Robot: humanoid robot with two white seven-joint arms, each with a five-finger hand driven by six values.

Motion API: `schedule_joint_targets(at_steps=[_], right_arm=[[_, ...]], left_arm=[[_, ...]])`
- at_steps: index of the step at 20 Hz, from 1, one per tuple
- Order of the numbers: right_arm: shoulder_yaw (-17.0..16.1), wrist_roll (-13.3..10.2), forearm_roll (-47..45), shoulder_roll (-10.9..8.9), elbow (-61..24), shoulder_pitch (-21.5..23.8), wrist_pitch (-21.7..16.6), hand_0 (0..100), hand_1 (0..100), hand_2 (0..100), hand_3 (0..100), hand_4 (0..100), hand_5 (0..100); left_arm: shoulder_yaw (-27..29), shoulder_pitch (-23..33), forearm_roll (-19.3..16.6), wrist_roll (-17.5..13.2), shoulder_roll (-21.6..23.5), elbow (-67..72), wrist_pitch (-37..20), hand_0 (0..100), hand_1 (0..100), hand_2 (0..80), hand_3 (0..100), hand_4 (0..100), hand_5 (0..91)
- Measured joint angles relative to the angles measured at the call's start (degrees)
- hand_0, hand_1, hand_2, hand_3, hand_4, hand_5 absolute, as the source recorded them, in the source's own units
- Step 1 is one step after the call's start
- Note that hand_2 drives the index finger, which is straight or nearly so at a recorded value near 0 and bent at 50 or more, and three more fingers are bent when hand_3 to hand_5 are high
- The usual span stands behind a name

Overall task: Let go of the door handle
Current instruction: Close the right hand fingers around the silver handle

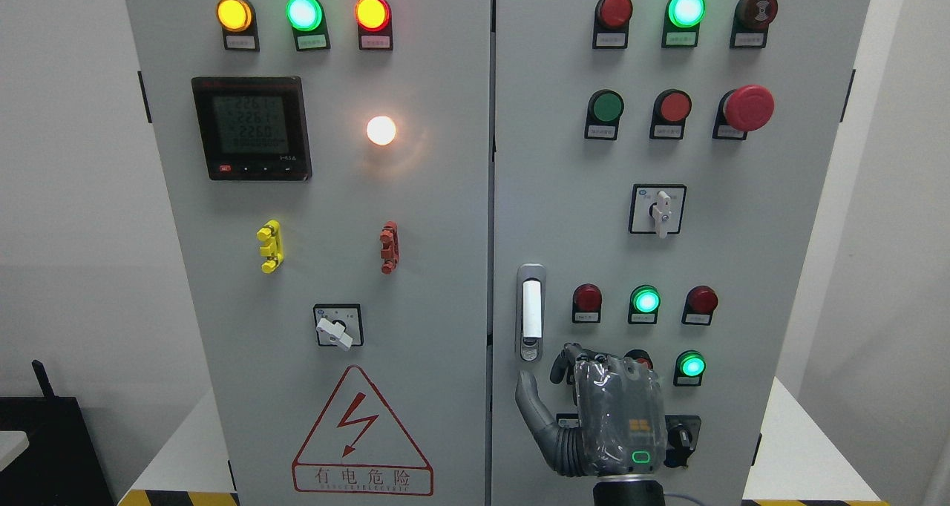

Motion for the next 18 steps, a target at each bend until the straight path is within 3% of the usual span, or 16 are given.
schedule_joint_targets(at_steps=[18], right_arm=[[1.21,0.78,0.74,0.03,-0.15,-2.53,1.17,33,33,100,100,100,96]], left_arm=[[0.26,0.00,0.00,0.11,0.01,0.00,0.01,12,39,0.0,0,0,0.0]])
